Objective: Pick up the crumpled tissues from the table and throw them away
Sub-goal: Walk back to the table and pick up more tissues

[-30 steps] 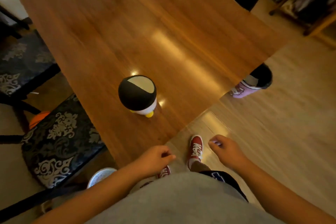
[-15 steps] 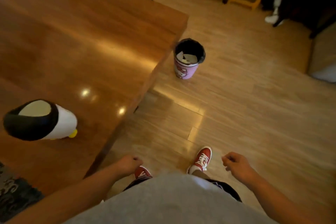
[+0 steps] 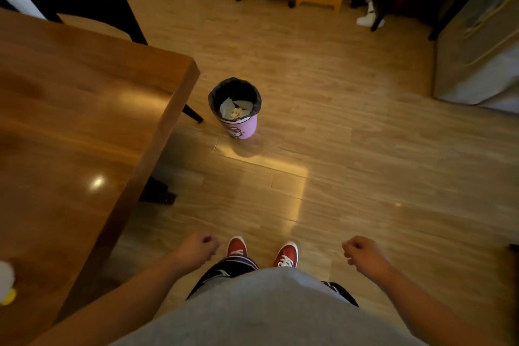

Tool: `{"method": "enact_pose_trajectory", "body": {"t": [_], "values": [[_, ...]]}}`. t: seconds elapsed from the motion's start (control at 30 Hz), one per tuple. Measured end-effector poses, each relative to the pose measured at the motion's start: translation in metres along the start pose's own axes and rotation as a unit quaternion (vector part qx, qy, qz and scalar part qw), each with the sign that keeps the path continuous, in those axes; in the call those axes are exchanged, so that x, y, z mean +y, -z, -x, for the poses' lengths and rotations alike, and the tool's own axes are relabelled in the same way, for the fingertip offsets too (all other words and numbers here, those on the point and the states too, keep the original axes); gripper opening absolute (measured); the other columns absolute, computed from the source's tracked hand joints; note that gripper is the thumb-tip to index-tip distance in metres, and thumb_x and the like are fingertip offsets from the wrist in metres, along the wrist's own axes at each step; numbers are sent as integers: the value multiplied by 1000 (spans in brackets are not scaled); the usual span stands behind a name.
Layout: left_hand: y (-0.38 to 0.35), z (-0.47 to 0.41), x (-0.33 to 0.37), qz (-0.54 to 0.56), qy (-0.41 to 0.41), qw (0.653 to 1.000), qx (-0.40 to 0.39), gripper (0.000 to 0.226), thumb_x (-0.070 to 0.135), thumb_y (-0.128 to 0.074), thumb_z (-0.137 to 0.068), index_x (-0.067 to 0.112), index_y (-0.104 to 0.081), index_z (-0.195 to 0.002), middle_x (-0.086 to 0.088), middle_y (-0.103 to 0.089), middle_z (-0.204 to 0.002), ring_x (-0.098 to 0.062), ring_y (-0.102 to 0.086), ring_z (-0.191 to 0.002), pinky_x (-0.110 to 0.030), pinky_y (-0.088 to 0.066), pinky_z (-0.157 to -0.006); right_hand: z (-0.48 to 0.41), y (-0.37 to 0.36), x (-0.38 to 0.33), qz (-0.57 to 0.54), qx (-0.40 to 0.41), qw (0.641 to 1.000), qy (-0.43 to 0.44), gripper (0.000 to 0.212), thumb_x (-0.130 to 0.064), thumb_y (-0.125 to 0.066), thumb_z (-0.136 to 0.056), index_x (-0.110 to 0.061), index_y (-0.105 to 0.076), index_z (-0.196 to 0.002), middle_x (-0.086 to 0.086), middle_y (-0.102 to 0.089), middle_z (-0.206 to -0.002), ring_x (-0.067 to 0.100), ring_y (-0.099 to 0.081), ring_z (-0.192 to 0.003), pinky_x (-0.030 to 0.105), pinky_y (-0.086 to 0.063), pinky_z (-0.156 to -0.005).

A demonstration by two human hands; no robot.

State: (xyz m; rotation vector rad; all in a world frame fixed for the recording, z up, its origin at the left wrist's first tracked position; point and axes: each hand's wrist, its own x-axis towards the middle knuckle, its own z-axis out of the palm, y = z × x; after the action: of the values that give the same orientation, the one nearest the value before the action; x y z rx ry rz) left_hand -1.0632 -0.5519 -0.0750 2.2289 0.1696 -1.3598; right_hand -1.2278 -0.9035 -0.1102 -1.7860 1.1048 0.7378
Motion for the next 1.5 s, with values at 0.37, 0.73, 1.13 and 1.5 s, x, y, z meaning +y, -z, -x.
{"method": "enact_pose_trajectory", "body": {"t": [0.37,0.73,1.13,1.5], "values": [[50,-88,47,-53,51,997,-30,25,23,-54,-96,9,-53,-75,-11,-58,-75,-21,-53,-66,-28,-40,-65,-120,85,-127,-25,13,998,49,19,-24,-61,-91,-10,-65,-79,11,-68,-80,16,-62,-65,25,-42,-56],[125,-204,236,-103,-17,993,-47,24,30,-55,-93,14,-59,-76,-5,-62,-75,-20,-56,-72,-34,-47,-75,-172,187,-199,-57,37,998,-17,19,-19,-59,-93,-4,-64,-82,13,-64,-79,23,-58,-68,31,-42,-60],[145,-310,480,-43,-96,994,-5,27,40,-55,-93,21,-64,-75,-8,-71,-82,-26,-68,-81,-39,-55,-72,-297,331,-214,-43,35,994,-96,24,-19,-60,-92,-3,-62,-75,13,-64,-70,22,-58,-58,27,-40,-52],[190,-347,534,19,-11,998,63,28,30,-56,-92,10,-60,-73,-5,-63,-70,-15,-57,-64,-29,-46,-62,-432,442,-405,89,-29,996,-1,26,-26,-58,-93,-6,-62,-78,18,-68,-84,30,-62,-72,34,-43,-63]]}}
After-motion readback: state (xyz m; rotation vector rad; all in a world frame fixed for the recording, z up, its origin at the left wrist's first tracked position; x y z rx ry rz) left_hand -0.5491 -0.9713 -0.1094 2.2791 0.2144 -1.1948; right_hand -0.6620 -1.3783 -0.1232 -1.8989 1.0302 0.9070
